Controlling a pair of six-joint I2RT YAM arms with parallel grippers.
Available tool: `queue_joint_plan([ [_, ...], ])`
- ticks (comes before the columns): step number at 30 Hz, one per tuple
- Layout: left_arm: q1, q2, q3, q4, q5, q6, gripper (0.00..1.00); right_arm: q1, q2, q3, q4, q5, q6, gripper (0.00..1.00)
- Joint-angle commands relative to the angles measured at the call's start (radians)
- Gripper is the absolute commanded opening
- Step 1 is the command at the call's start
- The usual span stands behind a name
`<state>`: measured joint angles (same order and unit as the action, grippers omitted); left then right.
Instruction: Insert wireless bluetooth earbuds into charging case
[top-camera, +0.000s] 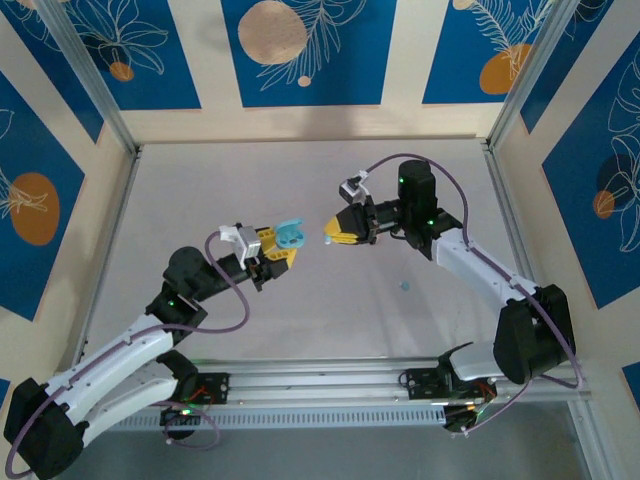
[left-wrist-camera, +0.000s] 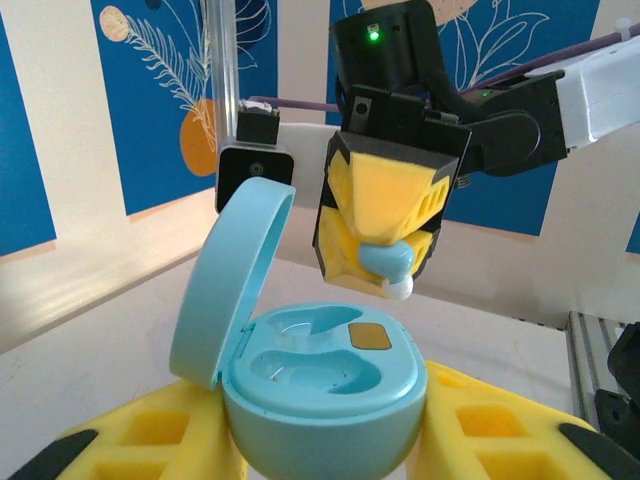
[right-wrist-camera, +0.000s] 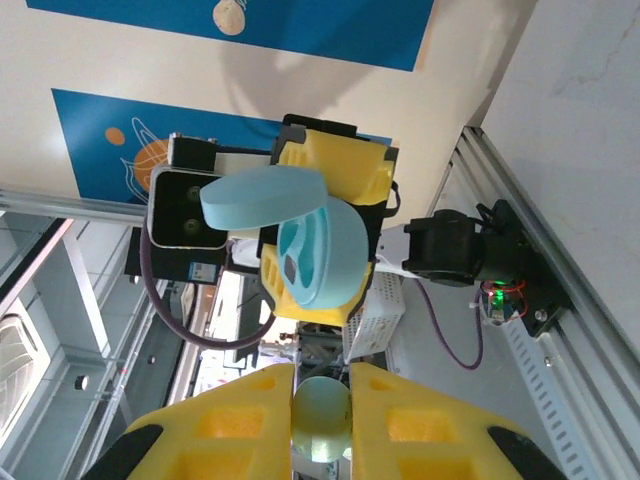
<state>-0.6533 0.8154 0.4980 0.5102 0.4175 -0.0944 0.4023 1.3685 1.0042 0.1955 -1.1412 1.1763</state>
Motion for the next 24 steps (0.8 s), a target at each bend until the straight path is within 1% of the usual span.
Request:
queue_joint_plan([
  [1,-0.009,-0.002,-0.006,0.014,0.02,0.021,0.37,0.005,-0.019,0.032,-0.025,0.043,0.063,0.2],
  [2,-0.011,-0.002,-0.007,0.013,0.019,0.022,0.37,0.007,-0.017,0.033,-0.052,0.067,0.064,0.2],
  [6,-0.009,-0.002,-0.007,0.007,0.019,0.026,0.37,0.026,-0.022,0.004,-0.014,0.121,0.109,0.2],
  [12,-0.009,0.005,-0.004,0.002,0.021,0.036,0.37,0.039,-0.041,-0.016,0.021,0.154,0.148,0.2],
  [21,-0.009,0.032,0.0,0.018,0.026,0.035,0.37,0.052,-0.097,-0.025,-0.021,0.223,0.172,0.2],
  [24,-0.009,0.037,0.004,0.021,0.024,0.036,0.37,0.058,-0.11,-0.031,-0.017,0.229,0.184,0.2],
])
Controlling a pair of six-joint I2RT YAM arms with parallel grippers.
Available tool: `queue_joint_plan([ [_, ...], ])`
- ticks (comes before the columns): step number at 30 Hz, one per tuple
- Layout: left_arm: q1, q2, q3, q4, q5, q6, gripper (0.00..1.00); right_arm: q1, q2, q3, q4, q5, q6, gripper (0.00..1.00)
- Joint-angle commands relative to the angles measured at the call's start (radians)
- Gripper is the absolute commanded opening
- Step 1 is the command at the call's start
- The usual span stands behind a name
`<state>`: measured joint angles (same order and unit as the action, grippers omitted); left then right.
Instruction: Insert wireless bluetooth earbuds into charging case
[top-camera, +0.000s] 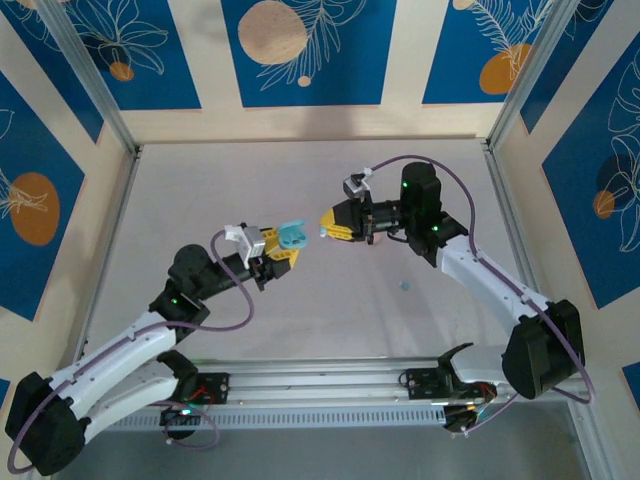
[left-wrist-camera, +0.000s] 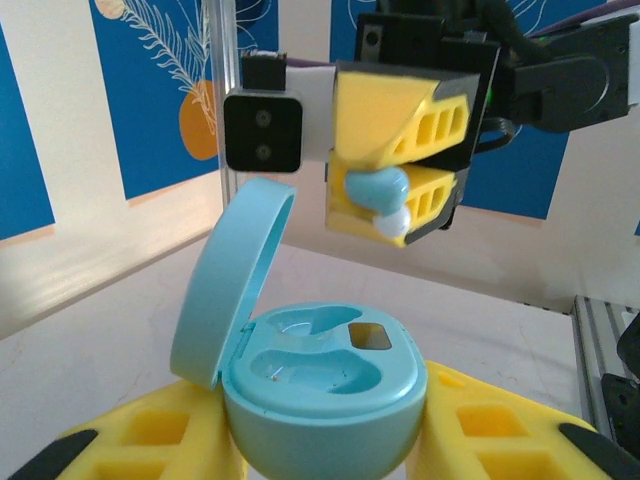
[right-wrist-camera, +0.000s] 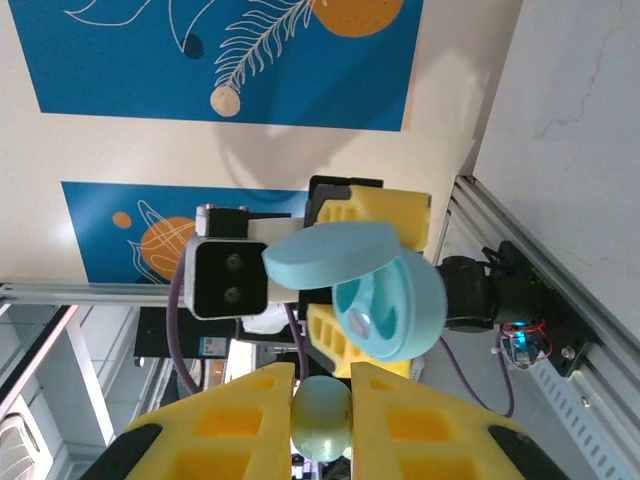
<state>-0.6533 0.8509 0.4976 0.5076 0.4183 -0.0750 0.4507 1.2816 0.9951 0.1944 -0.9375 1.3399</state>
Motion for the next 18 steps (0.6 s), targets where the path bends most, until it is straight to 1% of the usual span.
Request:
queue_joint_plan([
  [1,-0.01,0.004,0.005,0.026,0.023,0.017,0.37,0.011,-0.026,-0.023,-0.014,0.027,0.025,0.2],
  [8,-0.011,0.02,0.01,0.044,0.039,0.01,0.37,0.035,-0.049,-0.026,-0.007,0.059,0.019,0.2],
  [10,-0.01,0.022,0.007,0.054,0.042,0.011,0.37,0.051,-0.06,-0.021,-0.005,0.083,-0.013,0.2],
  [14,-0.011,0.031,0.008,0.073,0.044,0.003,0.37,0.081,-0.063,0.0,-0.078,0.138,-0.086,0.2],
  [18,-0.01,0.039,0.01,0.079,0.048,0.001,0.37,0.112,-0.064,0.015,-0.098,0.185,-0.119,0.2],
])
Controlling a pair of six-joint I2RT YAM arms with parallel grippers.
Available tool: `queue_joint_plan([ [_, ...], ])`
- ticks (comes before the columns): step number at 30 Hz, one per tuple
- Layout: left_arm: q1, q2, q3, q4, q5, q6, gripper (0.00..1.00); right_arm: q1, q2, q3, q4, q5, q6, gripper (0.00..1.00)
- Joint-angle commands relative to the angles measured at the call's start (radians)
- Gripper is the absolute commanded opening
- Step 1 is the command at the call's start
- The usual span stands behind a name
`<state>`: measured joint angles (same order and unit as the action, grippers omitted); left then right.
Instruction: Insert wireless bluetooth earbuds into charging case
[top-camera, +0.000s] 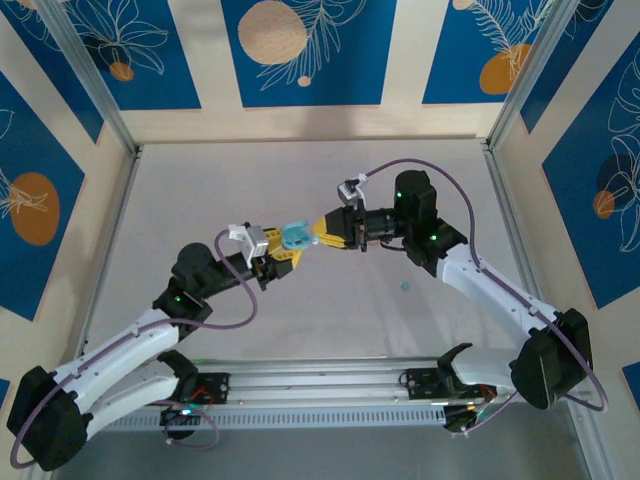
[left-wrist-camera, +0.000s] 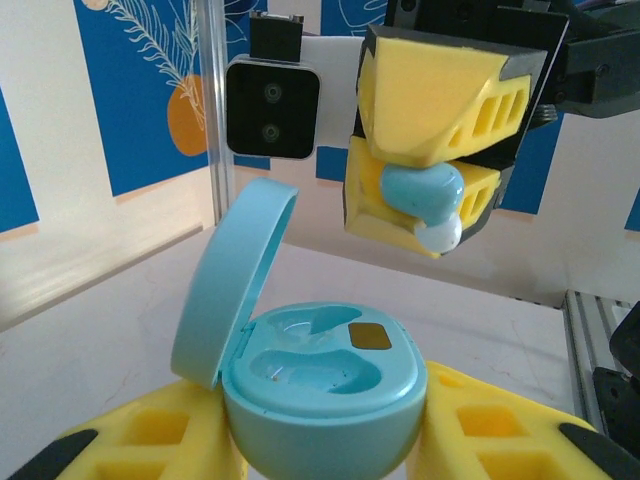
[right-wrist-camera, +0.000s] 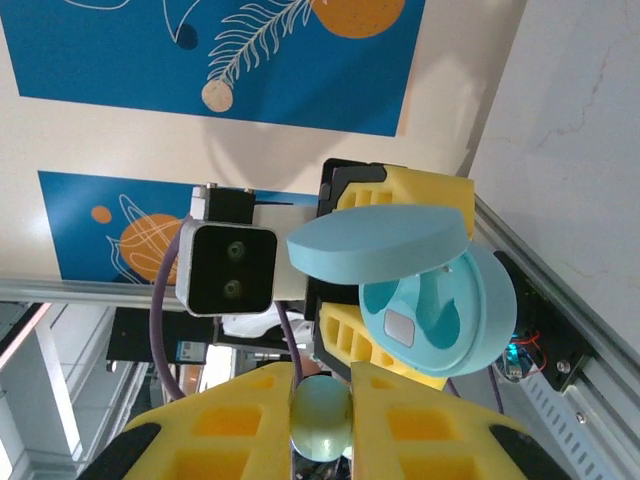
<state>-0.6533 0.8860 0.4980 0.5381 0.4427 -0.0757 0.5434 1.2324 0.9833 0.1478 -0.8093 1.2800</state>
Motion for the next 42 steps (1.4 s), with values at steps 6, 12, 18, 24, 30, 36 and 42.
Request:
queue_joint_plan([
  [6,-0.01,0.014,0.014,0.06,0.03,0.0,0.37,0.063,0.0,0.061,-0.087,0.108,-0.106,0.2],
  [12,-0.01,0.022,0.017,0.066,0.037,-0.004,0.37,0.082,0.014,0.07,-0.073,0.134,-0.107,0.2],
  [18,-0.011,0.022,0.019,0.069,0.038,-0.007,0.37,0.083,0.029,0.072,-0.046,0.117,-0.087,0.2],
  [24,-0.012,0.0,0.023,0.055,0.037,-0.006,0.37,0.045,0.048,0.07,0.043,-0.068,-0.029,0.2],
  [30,-0.012,-0.018,0.037,0.042,0.049,-0.009,0.37,0.004,0.042,0.089,0.079,-0.187,0.022,0.2],
  [36,-0.012,0.005,0.059,0.055,0.062,-0.001,0.38,-0.053,0.045,0.083,0.11,-0.22,0.118,0.19],
  [42,-0.011,0.056,0.085,0.097,0.086,0.007,0.38,-0.079,0.066,0.107,0.119,-0.249,0.175,0.19],
])
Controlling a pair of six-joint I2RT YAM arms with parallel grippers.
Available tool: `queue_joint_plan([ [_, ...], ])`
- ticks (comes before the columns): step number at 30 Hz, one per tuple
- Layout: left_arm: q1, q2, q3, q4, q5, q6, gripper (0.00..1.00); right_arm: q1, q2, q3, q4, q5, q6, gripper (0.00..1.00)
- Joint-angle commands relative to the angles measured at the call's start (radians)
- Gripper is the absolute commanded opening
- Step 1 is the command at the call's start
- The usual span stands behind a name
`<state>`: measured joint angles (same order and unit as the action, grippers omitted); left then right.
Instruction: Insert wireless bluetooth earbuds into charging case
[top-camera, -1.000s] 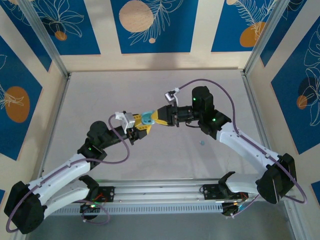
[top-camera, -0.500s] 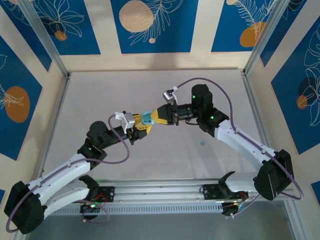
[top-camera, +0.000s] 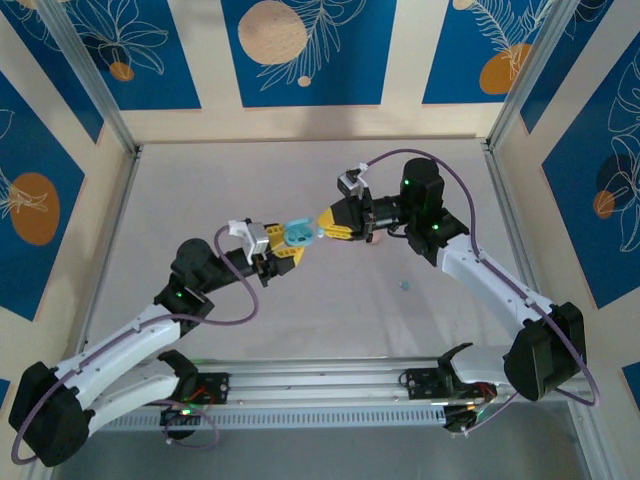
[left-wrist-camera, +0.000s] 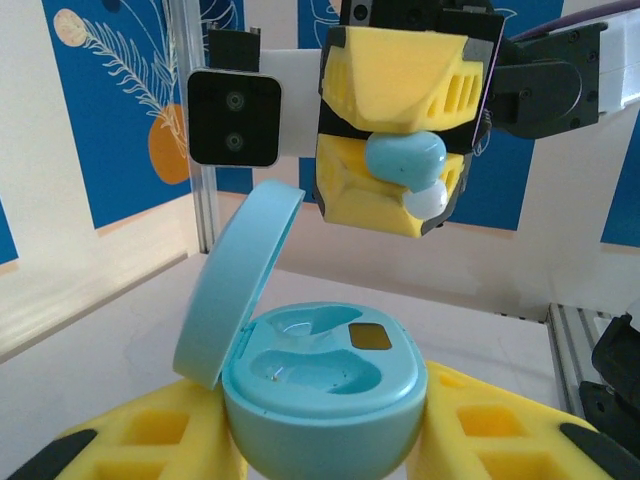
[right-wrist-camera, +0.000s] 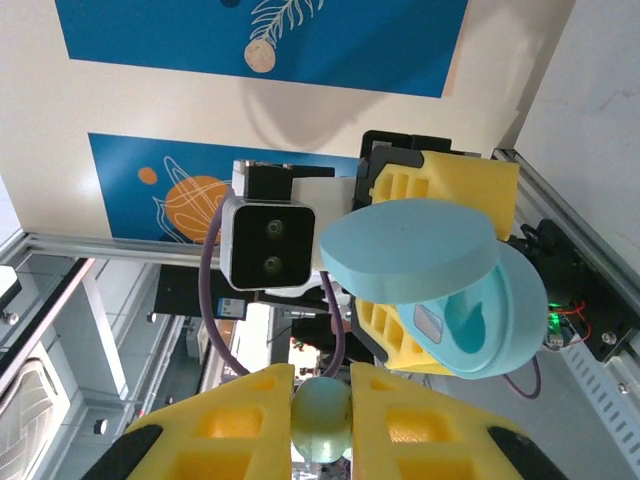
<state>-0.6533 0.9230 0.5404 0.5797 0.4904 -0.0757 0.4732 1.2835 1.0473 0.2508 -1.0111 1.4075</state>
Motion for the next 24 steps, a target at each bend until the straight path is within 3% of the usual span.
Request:
queue_joint_plan([
  [1,-0.012,0.025,0.046,0.058,0.042,0.01,0.38,-0.011,0.019,0.046,0.016,-0.046,0.053,0.19],
  [16,-0.011,0.028,0.052,0.064,0.022,0.031,0.38,-0.007,0.041,0.033,0.069,-0.029,0.109,0.19],
  [24,-0.012,0.007,0.041,0.056,0.015,0.022,0.38,0.016,0.005,0.06,-0.078,0.02,-0.017,0.19],
])
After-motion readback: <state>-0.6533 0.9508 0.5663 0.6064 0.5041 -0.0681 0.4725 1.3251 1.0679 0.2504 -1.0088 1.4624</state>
